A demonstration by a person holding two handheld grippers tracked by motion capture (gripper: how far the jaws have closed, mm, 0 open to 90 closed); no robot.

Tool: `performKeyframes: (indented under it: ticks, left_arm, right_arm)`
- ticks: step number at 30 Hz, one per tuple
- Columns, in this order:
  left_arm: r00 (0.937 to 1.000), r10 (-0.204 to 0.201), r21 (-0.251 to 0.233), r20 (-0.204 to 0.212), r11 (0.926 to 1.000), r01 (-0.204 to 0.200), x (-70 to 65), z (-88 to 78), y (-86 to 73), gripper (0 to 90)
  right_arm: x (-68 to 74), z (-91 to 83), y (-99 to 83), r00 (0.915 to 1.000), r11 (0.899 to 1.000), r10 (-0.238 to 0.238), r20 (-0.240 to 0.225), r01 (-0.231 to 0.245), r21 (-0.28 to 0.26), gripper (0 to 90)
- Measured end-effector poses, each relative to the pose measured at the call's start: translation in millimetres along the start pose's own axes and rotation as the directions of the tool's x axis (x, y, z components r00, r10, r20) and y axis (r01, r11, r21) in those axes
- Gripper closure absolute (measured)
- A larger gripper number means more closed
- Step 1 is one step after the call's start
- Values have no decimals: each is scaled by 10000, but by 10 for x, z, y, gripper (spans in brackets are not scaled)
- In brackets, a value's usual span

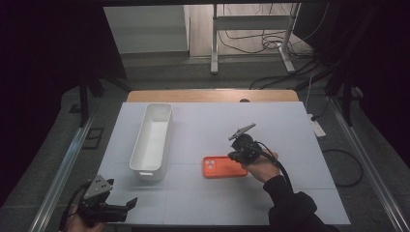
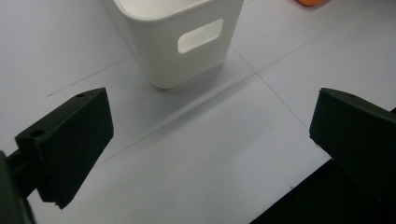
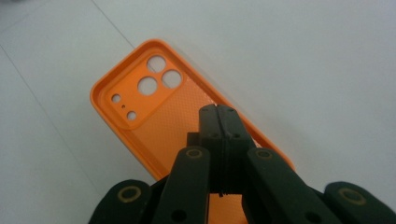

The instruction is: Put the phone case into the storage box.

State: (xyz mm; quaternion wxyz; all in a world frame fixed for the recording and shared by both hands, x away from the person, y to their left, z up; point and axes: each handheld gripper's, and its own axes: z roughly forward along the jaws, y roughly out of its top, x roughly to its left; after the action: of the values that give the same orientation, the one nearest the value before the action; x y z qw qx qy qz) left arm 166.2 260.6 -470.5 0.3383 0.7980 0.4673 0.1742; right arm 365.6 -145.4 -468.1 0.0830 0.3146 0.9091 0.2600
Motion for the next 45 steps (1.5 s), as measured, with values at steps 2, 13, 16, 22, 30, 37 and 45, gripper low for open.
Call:
performKeyframes:
  ticks: [2, 13, 16, 22, 30, 37, 45]
  left_arm:
    - [10000, 10, 5, 12, 10000, -10, 0, -1, 0, 3]
    - [10000, 59, 3, 22, 10000, -59, -2, -4, 0, 3]
    - [10000, 70, 6, 22, 10000, -70, -3, -3, 0, 3]
    - [9999, 101, 17, 14, 9999, -101, -5, -2, 1, 3]
    - [9999, 133, 32, 2, 9999, -133, -8, -1, 2, 4]
    - [9999, 143, 49, -2, 9999, -143, -10, 0, 3, 4]
    - [9999, 133, 56, -11, 9999, -133, -11, 2, 5, 4]
  right_arm:
    - [2, 24, -12, 10000, 9999, -68, -40, 68, 120, 895]
    - [-44, 150, -122, 9999, 9984, 91, 50, -93, 555, 894]
    - [-56, 162, -148, 9999, 9978, 122, 38, -125, 649, 894]
    - [-86, 184, -198, 9997, 9965, 243, 48, -246, 804, 894]
    - [-104, 240, -236, 9997, 9943, 247, 49, -251, 1041, 894]
    - [-82, 216, -275, 9997, 9940, 231, -62, -223, 1068, 894]
    - [-40, 150, -372, 9987, 9922, 292, -411, -240, 1225, 894]
